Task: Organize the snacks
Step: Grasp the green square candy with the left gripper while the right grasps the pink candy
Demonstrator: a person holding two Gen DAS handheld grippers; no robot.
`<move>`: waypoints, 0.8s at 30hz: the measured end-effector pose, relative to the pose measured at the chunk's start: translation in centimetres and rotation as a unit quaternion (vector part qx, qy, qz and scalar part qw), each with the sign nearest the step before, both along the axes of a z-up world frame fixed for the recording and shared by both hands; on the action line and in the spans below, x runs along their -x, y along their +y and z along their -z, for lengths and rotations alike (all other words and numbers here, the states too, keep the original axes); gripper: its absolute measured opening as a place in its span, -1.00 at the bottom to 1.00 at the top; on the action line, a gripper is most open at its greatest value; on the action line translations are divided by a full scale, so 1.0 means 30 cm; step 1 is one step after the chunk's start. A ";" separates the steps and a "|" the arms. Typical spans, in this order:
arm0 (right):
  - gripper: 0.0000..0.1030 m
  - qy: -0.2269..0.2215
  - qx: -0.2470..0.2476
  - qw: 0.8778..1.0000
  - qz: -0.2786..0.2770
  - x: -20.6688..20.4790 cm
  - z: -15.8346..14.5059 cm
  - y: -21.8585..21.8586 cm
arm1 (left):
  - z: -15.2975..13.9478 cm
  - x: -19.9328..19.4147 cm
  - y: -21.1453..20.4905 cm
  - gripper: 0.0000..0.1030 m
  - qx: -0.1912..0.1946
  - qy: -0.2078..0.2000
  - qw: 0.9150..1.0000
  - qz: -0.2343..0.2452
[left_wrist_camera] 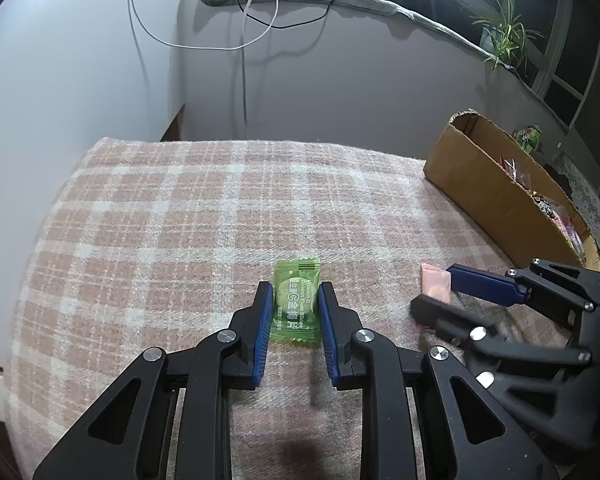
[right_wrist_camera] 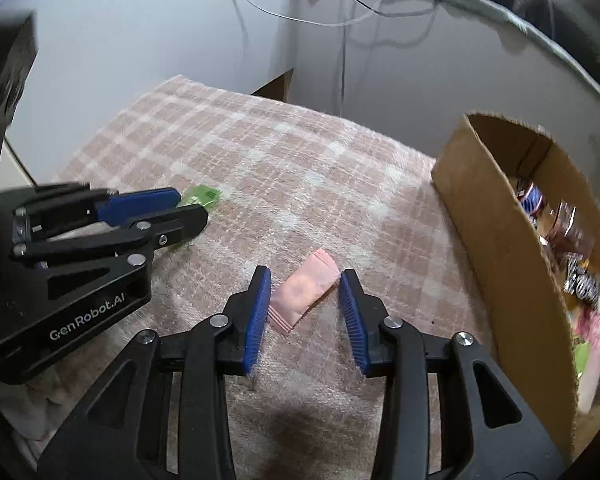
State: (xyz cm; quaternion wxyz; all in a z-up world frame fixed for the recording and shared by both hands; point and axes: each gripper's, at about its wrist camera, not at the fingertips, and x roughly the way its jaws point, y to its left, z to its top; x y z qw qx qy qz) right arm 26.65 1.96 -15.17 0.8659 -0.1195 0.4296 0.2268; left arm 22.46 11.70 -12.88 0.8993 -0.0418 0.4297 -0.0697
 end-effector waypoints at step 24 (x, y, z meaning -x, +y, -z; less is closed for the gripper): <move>-0.81 0.001 -0.016 0.999 -0.030 0.002 -0.006 -0.031 | 0.004 -0.026 -0.055 -0.27 -0.018 -0.003 1.000 0.011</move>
